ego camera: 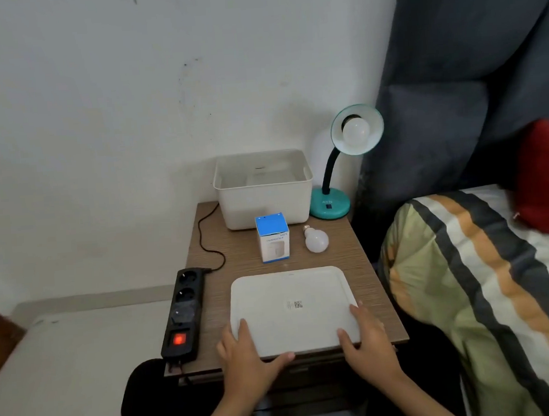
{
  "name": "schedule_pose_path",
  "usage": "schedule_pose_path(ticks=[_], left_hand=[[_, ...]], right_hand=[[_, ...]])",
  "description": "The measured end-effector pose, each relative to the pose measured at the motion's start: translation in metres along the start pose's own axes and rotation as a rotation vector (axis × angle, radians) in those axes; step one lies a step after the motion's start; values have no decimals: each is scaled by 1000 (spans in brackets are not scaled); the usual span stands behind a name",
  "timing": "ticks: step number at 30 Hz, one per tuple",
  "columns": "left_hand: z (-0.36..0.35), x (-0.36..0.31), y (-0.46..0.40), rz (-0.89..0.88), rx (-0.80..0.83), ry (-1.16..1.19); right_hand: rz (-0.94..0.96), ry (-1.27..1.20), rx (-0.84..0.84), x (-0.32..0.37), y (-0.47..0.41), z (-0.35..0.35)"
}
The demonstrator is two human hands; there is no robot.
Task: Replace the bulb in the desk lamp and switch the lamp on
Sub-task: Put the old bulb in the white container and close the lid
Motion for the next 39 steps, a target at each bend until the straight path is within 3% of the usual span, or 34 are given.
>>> schedule_pose_path(ticks=[5, 15, 21, 26, 35, 39], left_hand=[[-11, 5, -12, -12, 66, -119], [29, -47, -120, -89, -127, 161], [51, -81, -204, -120, -259, 185], [49, -96, -261, -88, -279, 151], [36, -110, -299, -57, -355, 209], [35, -104, -302, -61, -370, 252]], right_hand=[[-6, 36, -25, -4, -13, -13], [-71, -142, -239, 56, -124, -3], [-242, 85, -189, 59, -182, -21], [-249, 120, -214, 52, -201, -32], [57, -379, -640, 83, -198, 20], [250, -455, -645, 134, -224, 44]])
Point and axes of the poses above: each hand's wrist, its own y-axis away from the middle knuckle, its own z-axis out of the back of the hand, x = y × z, the point moved 4 cm from there along -y, towards the middle knuckle, and after that the axes turned 8 degrees about -x, right-handed, at the moved point
